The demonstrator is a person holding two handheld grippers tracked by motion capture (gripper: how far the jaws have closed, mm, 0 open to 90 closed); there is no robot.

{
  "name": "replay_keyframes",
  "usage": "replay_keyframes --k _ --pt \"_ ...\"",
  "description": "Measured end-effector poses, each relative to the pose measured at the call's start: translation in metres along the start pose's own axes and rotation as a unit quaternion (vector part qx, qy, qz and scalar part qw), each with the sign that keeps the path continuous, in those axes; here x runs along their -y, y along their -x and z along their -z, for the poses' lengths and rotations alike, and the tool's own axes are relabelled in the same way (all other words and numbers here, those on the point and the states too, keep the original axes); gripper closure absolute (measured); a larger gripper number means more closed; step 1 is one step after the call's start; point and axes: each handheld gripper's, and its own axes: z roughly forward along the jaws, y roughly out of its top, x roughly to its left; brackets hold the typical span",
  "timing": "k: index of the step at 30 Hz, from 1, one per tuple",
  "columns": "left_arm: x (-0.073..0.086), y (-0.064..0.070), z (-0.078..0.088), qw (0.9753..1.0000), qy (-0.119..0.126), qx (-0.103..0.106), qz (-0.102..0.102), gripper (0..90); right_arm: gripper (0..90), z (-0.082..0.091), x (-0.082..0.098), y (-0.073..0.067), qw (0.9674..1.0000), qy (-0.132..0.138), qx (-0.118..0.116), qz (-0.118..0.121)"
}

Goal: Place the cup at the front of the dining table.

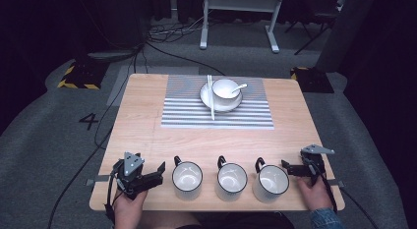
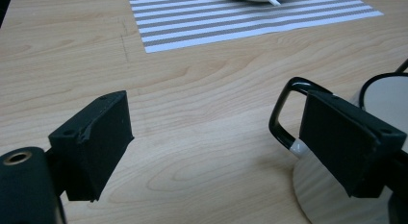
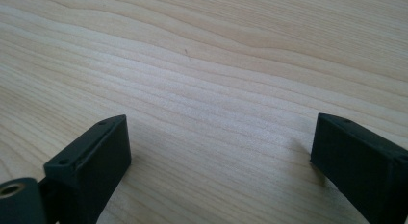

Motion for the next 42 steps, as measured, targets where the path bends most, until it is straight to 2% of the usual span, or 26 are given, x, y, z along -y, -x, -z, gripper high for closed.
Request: replay_keyframes --k 2,4,11,13,24,25,26,28,31,35,42 --pt "-0.001 0.002 0.002 0.9998 0.002 0.015 0.013 11.9 6.9 0.000 0.000 0.000 1.0000 0.000 0.000 0.000" --pt "-0.001 0.006 0.004 0.9996 0.003 0.021 0.017 11.9 6.9 0.000 0.000 0.000 1.0000 0.000 0.000 0.000" --pt "-0.004 0.022 0.011 0.9997 0.014 0.019 -0.011 11.9 6.8 0.000 0.000 0.000 1.0000 0.000 0.000 0.000" --pt "-0.004 0.025 0.011 0.9996 0.011 0.021 -0.016 11.9 6.9 0.000 0.000 0.000 1.0000 0.000 0.000 0.000" --pt "-0.006 0.053 0.016 0.9966 0.019 0.072 -0.037 11.9 6.9 0.000 0.000 0.000 1.0000 0.000 0.000 0.000" --pt "-0.006 0.054 0.017 0.9959 0.017 0.075 -0.047 11.9 6.9 0.000 0.000 0.000 1.0000 0.000 0.000 0.000" --pt "-0.006 0.056 0.016 0.9957 0.018 0.080 -0.044 11.9 6.9 0.000 0.000 0.000 1.0000 0.000 0.000 0.000" --pt "-0.005 0.058 0.014 0.9951 0.012 0.090 -0.039 11.9 6.9 0.000 0.000 0.000 1.0000 0.000 0.000 0.000" --pt "-0.004 0.063 0.012 0.9938 0.003 0.102 -0.043 12.0 6.9 0.000 0.000 0.000 1.0000 0.000 0.000 0.000" --pt "-0.002 0.069 0.011 0.9921 0.004 0.116 -0.047 12.0 6.9 0.000 0.000 0.000 1.0000 0.000 0.000 0.000" --pt "0.004 0.072 0.004 0.9905 -0.016 0.130 -0.040 12.0 6.9 0.000 0.000 0.000 1.0000 0.000 0.000 0.000"
